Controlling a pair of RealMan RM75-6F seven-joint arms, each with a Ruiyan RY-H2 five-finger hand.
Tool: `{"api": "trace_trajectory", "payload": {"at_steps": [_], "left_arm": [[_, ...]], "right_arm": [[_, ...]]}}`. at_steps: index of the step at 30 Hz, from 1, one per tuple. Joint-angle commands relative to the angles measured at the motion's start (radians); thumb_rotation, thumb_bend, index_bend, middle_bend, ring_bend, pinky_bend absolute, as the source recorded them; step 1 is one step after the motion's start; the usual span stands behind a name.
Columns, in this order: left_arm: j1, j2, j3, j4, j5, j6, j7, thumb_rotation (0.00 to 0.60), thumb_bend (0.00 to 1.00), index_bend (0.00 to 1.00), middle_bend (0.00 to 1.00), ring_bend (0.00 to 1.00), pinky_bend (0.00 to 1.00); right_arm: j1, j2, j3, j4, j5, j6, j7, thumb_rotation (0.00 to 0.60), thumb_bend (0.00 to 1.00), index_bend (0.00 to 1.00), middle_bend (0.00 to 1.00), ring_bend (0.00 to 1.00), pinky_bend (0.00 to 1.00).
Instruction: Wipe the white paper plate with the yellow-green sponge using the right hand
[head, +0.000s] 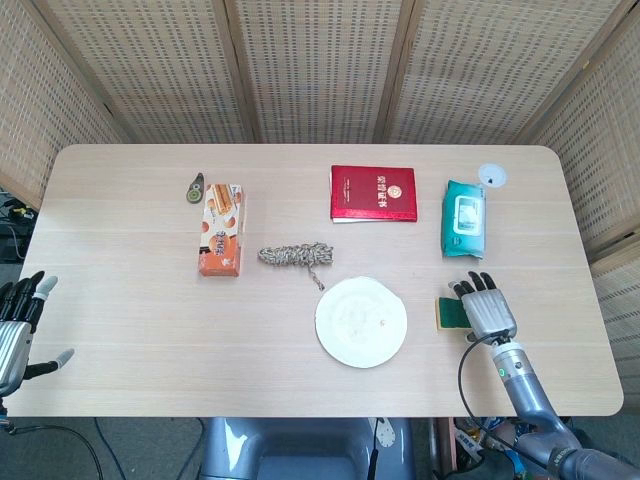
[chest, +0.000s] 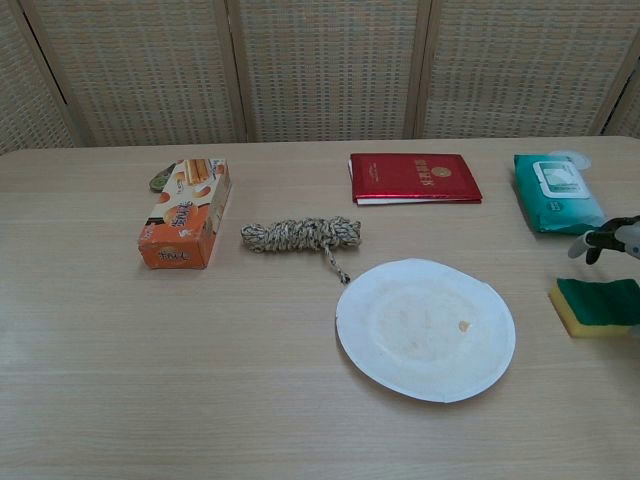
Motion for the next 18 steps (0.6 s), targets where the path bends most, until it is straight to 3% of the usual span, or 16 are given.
{"api": "trace_trajectory", "payload": {"at_steps": [1, 6, 13, 18], "left_arm": [[0.0, 0.0, 0.001, 0.0, 0.001, -0.001, -0.001, 0.6, 0.0, 0.0, 0.0, 0.0, 0.0], [-0.004, 0.001, 0.002, -0.001, -0.001, -0.009, -0.002, 0.6, 0.0, 0.0, 0.0, 0.0, 0.0], [-0.006, 0.003, 0.002, -0.002, -0.006, -0.013, -0.004, 0.6, 0.0, 0.0, 0.0, 0.0, 0.0], [-0.01, 0.002, 0.001, 0.0, -0.012, -0.022, -0.003, 0.6, 0.0, 0.0, 0.0, 0.0, 0.0]], "right_arm": [[0.007, -0.005, -0.003, 0.005, 0.009, -0.006, -0.012, 0.6, 0.02, 0.2, 0.26, 0.1, 0.1], [0.024, -0.032, 0.002, 0.037, 0.034, -0.023, -0.024, 0.6, 0.02, 0.28, 0.31, 0.15, 0.14], [0.043, -0.071, 0.007, 0.099, 0.065, -0.045, -0.029, 0.6, 0.08, 0.37, 0.41, 0.25, 0.29], [0.04, -0.089, 0.003, 0.125, 0.019, 0.013, 0.027, 0.6, 0.15, 0.43, 0.46, 0.28, 0.3]]}}
